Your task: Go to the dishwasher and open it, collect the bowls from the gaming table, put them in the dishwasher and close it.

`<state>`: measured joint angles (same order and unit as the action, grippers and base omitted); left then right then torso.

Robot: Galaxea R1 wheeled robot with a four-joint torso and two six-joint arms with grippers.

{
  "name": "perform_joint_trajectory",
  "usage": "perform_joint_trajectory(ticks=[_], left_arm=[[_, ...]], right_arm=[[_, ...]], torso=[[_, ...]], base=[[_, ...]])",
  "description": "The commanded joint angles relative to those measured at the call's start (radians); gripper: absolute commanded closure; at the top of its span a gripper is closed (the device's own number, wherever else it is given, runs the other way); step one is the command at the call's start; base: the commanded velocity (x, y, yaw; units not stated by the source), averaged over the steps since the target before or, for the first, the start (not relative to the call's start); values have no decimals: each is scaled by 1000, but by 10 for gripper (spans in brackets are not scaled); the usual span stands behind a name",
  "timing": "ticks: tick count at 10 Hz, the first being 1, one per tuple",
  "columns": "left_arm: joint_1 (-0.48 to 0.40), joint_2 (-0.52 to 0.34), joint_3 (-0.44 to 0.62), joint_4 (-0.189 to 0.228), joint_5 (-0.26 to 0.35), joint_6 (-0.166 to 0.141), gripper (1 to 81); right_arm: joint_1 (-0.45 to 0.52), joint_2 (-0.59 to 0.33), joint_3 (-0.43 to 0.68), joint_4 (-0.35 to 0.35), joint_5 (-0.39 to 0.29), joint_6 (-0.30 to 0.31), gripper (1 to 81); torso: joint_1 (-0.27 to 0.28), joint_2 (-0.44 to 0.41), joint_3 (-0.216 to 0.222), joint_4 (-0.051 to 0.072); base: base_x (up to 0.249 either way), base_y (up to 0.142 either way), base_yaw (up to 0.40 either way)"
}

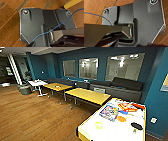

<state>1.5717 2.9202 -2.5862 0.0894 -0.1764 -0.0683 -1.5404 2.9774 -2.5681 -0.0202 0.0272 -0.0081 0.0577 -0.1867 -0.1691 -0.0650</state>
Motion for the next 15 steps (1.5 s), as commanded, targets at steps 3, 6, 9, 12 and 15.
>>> perform_joint_trajectory(ticks=[3, 6, 9, 12, 15], left_arm=[[-35, -9, 3, -3, 49, -1, 10], [-34, -9, 3, -3, 49, -1, 10], [-35, -7, 3, -3, 51, -1, 10], [-35, -5, 3, -5, 52, -1, 10], [-35, -4, 3, -3, 54, -1, 10]], right_arm=[[41, -2, 5, -10, -53, -4, 10], [41, -2, 5, -10, -53, -4, 10], [41, -2, 3, -10, -53, -4, 10], [41, -1, 3, -10, -53, -4, 10], [41, -1, 3, -10, -53, -4, 10]], torso=[[0, 0, 0, 0], [0, 0, 0, 0], [0, 0, 0, 0], [0, 0, 0, 0], [1, 0, 0, 0]], base=[[122, 103, 0], [131, 89, 0], [135, 72, 0], [111, 0, 0], [0, 0, 0]])
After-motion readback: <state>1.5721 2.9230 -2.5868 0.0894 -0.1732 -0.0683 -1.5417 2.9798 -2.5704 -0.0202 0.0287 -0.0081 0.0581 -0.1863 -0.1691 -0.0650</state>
